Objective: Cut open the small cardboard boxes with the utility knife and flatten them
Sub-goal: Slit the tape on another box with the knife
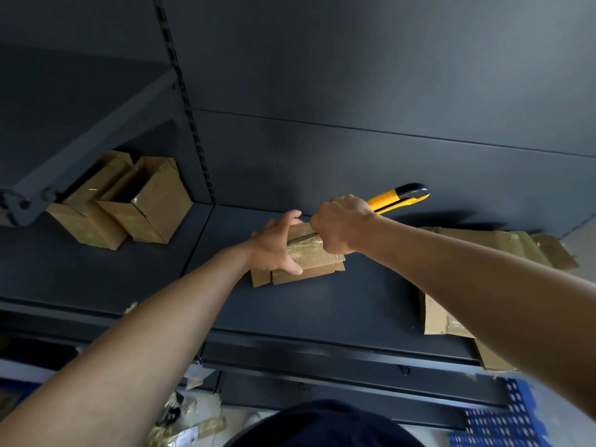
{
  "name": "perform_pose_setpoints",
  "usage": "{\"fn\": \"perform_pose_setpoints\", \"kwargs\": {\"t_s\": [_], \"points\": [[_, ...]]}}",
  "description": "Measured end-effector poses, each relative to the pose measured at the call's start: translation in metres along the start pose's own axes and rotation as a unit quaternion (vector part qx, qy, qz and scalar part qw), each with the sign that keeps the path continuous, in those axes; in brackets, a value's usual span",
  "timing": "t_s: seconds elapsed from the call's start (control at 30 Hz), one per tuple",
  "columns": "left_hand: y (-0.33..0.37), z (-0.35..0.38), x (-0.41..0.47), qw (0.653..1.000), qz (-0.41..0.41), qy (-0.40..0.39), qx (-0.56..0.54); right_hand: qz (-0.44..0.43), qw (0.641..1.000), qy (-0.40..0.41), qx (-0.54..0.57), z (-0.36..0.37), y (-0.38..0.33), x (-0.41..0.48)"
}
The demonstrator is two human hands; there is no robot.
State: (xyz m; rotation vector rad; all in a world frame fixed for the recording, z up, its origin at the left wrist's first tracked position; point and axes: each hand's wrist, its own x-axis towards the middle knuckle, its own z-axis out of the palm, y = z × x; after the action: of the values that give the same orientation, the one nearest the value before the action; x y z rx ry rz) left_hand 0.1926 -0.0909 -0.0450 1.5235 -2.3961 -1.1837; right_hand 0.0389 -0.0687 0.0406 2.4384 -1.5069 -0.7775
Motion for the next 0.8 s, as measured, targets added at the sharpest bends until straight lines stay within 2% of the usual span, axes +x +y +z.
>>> {"fn": "perform_pose_setpoints", "kwargs": {"t_s": [0.4,0.6,0.8], "points": [[-0.011,-0.006,0.003,0.996,0.069,-0.012,0.049,0.064,0.997,-0.047,-0.017,0.013,-0.016,0.006],[-0.006,-0.003,0.013,0.991,0.031,-0.028,0.127,0.142,0.985,-0.087,0.035,0.035,0.001,-0.009],[-0.004,-0.004,0.015,0.988,0.023,-0.03,0.146,0.155,0.984,-0.052,0.069,0.052,0.011,-0.02]]}}
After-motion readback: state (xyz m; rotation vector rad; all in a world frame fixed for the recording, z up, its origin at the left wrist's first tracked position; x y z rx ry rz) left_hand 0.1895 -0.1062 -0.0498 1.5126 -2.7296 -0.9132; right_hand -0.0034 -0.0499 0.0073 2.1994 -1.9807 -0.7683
